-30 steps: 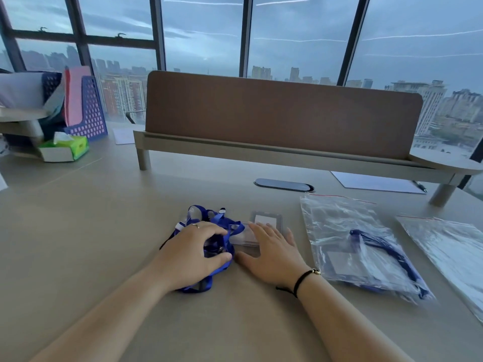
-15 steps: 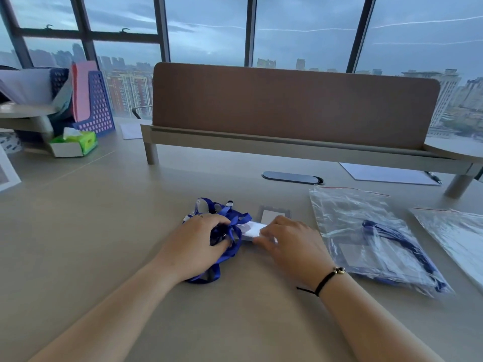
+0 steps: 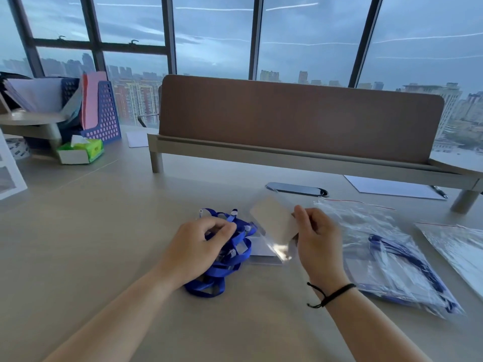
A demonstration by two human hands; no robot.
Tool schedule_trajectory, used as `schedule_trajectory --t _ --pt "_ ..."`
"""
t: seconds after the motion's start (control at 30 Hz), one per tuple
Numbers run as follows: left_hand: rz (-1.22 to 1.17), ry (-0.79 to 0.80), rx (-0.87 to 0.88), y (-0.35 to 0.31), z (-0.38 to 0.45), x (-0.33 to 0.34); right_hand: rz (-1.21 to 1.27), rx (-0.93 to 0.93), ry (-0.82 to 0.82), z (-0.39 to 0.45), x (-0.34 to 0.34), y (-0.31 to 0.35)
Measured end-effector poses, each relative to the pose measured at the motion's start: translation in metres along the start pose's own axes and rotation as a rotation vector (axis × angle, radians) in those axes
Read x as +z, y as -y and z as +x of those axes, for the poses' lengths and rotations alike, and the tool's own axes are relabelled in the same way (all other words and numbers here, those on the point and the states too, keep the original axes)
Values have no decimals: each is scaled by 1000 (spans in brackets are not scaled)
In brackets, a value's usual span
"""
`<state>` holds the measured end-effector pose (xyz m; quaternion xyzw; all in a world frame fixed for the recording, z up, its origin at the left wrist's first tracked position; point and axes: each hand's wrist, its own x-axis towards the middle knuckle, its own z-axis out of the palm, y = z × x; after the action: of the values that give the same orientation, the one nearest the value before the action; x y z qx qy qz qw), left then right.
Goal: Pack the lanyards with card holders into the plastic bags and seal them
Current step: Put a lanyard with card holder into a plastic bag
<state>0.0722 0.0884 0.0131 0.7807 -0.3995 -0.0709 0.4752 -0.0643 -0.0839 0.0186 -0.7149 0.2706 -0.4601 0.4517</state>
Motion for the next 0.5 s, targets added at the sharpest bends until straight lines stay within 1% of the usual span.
schedule_trajectory --t 0.07,0.1,0.13,0.2,0.27,0.3,0.37,0.43,0.5 --pt "-62 114 -12 -4 -1 0 161 138 123 -7 10 3" --pt "-93 136 -22 -5 -1 0 192 166 189 -12 15 4" --pt "-134 124 -32 -6 -1 -1 196 172 251 -16 21 5" --pt "-260 10 -73 -8 1 -2 190 161 337 -19 29 9" --pt "-487 -135 -158 -11 4 -6 150 153 387 -16 36 12" --pt "-623 -208 -208 -12 6 -10 85 144 402 -14 39 11" --pt "-825 -358 -305 -10 12 -22 -132 88 421 -11 42 8" --pt "-962 -493 -365 -7 15 -32 -371 -7 448 -9 44 5" --pt "-1047 -589 -400 -5 17 -37 -542 -93 484 -9 49 8"
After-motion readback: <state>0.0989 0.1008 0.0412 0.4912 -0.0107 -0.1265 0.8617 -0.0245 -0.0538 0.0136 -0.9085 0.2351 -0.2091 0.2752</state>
